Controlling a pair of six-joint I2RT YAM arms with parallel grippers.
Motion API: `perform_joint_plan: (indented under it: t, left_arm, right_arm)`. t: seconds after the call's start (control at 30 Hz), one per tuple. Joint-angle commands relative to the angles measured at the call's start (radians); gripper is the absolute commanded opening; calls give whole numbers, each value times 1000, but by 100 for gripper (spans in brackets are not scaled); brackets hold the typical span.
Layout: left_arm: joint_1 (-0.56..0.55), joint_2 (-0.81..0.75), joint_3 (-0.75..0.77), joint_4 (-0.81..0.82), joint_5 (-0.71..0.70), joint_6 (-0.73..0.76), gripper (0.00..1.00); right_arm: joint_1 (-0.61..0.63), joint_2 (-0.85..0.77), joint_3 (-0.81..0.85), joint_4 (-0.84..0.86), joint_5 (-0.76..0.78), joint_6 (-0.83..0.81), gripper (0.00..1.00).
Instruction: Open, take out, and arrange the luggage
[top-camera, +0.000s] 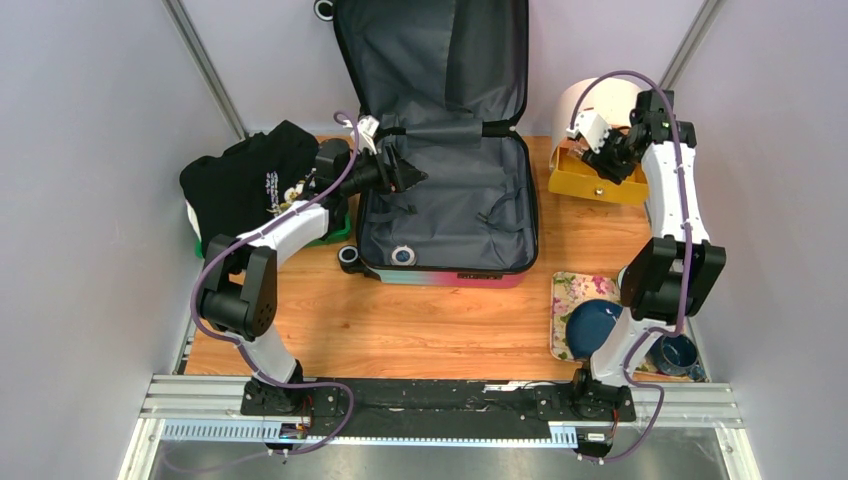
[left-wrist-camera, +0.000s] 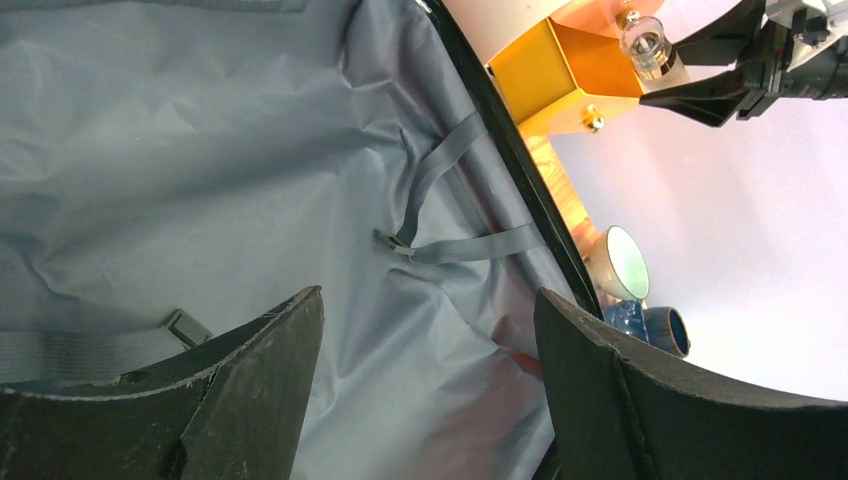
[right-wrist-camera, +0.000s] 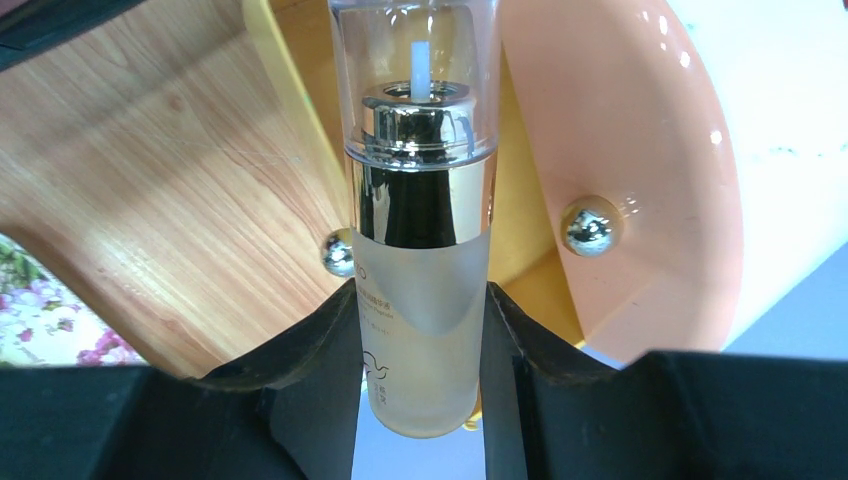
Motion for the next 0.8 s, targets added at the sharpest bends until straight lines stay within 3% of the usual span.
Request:
perform_joint_plan:
  t: [0.0,0.13,0.33,0.43,0.47,0.6,0.7,0.77]
  left_arm:
    - [6,-31,2,16,-2,-8,85]
    - [6,-28,2,22,6,-10,85]
    - [8,-25,4,18,9,-8,85]
    - [8,-20,16,13,14,-2,86]
    - [8,-14,19,12,15,1,86]
    - [8,-3,47,-8,20,15,86]
    - [8,4,68,-25,26,25,86]
    - [9,7,73,-22,26,24,86]
  right_arm:
    - [-19,39,90,8,27,-57,20]
    - [-20,65,121,8,27,-42,26]
    - [-25,70,112,34,39,-39,47]
    - [-29,62,118,40,22,-13,62]
    - [-31,56,115,49,18,-3,76]
    - [-39,18,89,74,-45,58,77]
    - [-59,-35,26,128,-123,188,71]
    - [-86,-85,-53,224,-162,378,67]
